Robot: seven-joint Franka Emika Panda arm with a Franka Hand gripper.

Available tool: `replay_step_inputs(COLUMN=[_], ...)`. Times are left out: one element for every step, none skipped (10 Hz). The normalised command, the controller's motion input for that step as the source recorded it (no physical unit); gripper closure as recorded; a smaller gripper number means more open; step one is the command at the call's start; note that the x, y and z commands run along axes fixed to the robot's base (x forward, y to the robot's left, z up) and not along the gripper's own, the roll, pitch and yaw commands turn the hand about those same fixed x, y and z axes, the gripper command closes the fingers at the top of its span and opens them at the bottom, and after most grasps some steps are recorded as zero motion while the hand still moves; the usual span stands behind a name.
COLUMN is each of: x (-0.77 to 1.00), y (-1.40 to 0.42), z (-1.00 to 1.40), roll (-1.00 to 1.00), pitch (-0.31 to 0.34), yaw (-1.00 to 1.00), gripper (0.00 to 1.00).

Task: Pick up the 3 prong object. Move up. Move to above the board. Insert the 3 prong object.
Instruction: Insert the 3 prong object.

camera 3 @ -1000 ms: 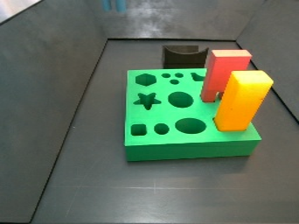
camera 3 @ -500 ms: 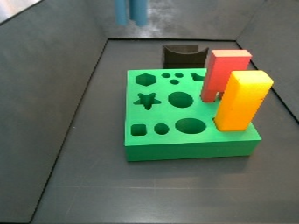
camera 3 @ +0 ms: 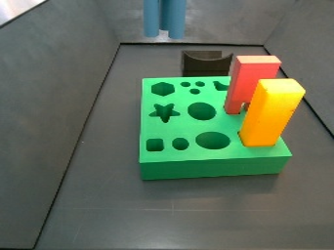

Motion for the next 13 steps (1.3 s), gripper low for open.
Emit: replay_step_inputs(x=[0.46, 0.51, 0.51, 0.5, 0.45, 0.35, 0.23, 0.08, 0.0, 0.11, 0.35, 0.37, 0.37], y=[0.18, 0.27, 0.25, 0.19, 0.16, 0.15, 0.13, 0.27, -0.02, 0.29, 0.5, 0.38, 0.35], z=[-0.36, -0.62, -0.73, -0.68, -0.6, -0.52, -0.41, -0.27, 0.0, -0.01, -0.04, -0.07, -0.05], roll=[-0.01, -0.01, 0.0, 0.0, 0.0, 0.0, 0.0, -0.04, 0.03, 0.01, 0.0, 0.01, 0.0], pitch=[0.013, 0.0, 0.0, 0.004, 0.0, 0.0, -0.02, -0.044, 0.0, 0.037, 0.136, 0.126, 0.099], yaw=[-0.38, -0.58, -0.66, -0.71, -0.77, -0.83, -0.9, -0.7, 0.0, -0.32, -0.45, -0.59, -0.62], gripper=[1.0, 1.0, 1.0, 1.0, 1.0, 1.0, 1.0, 1.0, 1.0, 1.0, 1.0, 1.0, 1.0])
